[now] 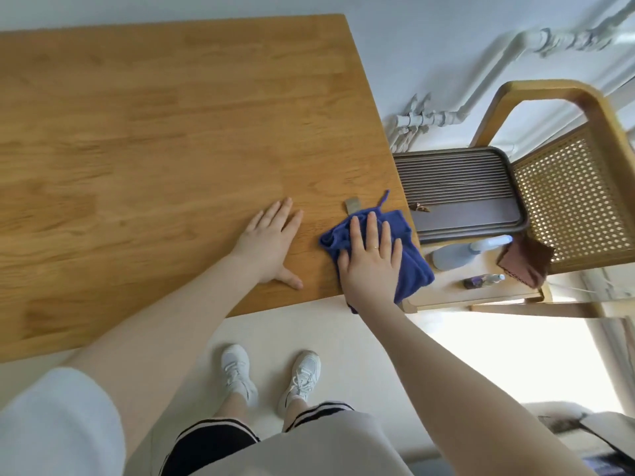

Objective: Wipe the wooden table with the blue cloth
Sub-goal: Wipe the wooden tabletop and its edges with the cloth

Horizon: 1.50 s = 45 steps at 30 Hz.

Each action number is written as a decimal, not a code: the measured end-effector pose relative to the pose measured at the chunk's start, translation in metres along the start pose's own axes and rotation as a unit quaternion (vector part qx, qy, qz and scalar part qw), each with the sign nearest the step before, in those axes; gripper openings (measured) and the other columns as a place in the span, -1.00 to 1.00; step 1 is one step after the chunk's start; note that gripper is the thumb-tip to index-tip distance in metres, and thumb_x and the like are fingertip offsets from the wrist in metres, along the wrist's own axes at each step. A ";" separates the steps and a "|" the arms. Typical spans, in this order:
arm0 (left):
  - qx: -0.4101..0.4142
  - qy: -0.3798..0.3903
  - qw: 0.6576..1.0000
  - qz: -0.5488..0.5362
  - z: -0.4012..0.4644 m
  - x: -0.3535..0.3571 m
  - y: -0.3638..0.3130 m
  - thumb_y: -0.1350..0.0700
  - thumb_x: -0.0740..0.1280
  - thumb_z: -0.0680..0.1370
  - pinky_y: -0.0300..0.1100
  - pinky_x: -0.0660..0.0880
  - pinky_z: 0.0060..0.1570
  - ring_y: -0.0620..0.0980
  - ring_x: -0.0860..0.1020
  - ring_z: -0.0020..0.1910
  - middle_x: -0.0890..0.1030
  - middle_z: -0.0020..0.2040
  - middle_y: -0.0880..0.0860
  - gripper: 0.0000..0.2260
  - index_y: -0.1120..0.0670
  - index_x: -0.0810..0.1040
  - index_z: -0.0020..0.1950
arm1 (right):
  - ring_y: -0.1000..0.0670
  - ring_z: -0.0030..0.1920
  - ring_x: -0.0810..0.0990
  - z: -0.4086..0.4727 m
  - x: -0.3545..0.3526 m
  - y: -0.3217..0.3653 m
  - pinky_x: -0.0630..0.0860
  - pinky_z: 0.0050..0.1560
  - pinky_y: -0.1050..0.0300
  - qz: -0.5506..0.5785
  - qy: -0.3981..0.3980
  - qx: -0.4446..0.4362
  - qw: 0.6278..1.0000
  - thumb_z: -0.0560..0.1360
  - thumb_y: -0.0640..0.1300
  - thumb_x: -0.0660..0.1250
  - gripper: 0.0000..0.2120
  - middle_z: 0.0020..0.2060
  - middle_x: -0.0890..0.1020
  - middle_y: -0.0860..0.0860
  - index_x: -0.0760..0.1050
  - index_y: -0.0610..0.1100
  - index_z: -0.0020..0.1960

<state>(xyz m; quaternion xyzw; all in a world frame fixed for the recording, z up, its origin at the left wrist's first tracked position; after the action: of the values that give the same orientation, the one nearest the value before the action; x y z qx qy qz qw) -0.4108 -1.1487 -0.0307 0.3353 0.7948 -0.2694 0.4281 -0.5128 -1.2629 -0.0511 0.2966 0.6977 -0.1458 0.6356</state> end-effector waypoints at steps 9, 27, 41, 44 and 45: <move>-0.092 -0.052 0.993 -0.044 -0.128 -0.003 0.118 -0.21 0.21 0.52 -0.03 -0.15 0.46 0.06 -0.18 0.52 -0.32 0.52 0.07 -0.22 0.06 -0.16 0.54 | -0.16 0.06 0.51 -0.012 -0.032 0.141 0.37 -0.05 0.07 0.346 0.210 -0.037 0.914 0.63 -0.13 0.05 -0.71 0.11 0.55 -0.17 0.35 -0.19 0.30; -0.220 -0.170 0.940 -0.199 -0.411 0.051 0.455 -0.01 0.31 0.53 -0.08 0.11 0.44 0.05 0.05 0.51 0.04 0.54 0.06 -0.38 0.13 0.14 0.50 | -0.12 -0.07 0.58 -0.129 -0.025 0.549 0.49 -0.04 -0.02 0.525 0.220 -0.112 0.814 0.63 -0.01 0.05 -0.78 -0.04 0.61 -0.10 0.45 -0.01 0.10; -0.136 -0.192 0.940 -0.246 -0.334 -0.016 0.615 0.01 0.25 0.56 -0.14 0.37 0.24 -0.02 0.38 0.32 0.35 0.41 -0.03 -0.53 0.01 0.26 0.46 | -0.12 0.03 0.56 0.003 0.000 0.633 0.46 0.08 -0.07 0.510 0.112 -0.022 0.853 0.63 -0.02 0.01 -0.75 0.07 0.57 -0.06 0.38 0.03 0.23; -0.126 -0.204 0.930 -0.279 -0.315 -0.034 0.656 0.03 0.25 0.56 -0.11 0.41 0.21 -0.07 0.44 0.26 0.44 0.35 -0.05 -0.56 0.00 0.30 0.44 | -0.04 -0.03 0.52 0.037 0.005 0.664 0.44 0.01 -0.01 0.494 0.082 -0.013 0.866 0.64 -0.04 0.00 -0.72 0.01 0.53 -0.01 0.34 -0.05 0.28; -0.118 -0.206 0.928 -0.288 -0.304 -0.039 0.669 0.03 0.25 0.56 -0.13 0.43 0.17 -0.10 0.46 0.20 0.47 0.30 -0.08 -0.57 -0.01 0.31 0.43 | -0.01 -0.08 0.49 0.050 0.007 0.671 0.42 -0.04 0.02 0.490 0.064 -0.004 0.869 0.65 -0.05 -0.01 -0.72 -0.03 0.51 0.01 0.34 -0.06 0.28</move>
<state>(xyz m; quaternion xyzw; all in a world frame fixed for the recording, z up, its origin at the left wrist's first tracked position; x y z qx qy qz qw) -0.0360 -0.5213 0.0571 -0.0236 0.7776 -0.3483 0.5229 -0.0703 -0.7658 0.0511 0.6067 0.5026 0.2066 0.5802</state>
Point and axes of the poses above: each hand's wrist, its own z-axis towards the middle knuckle, its own x-axis out of the palm, y = z × x, the point moved 7 cm from there along z, towards the middle knuckle
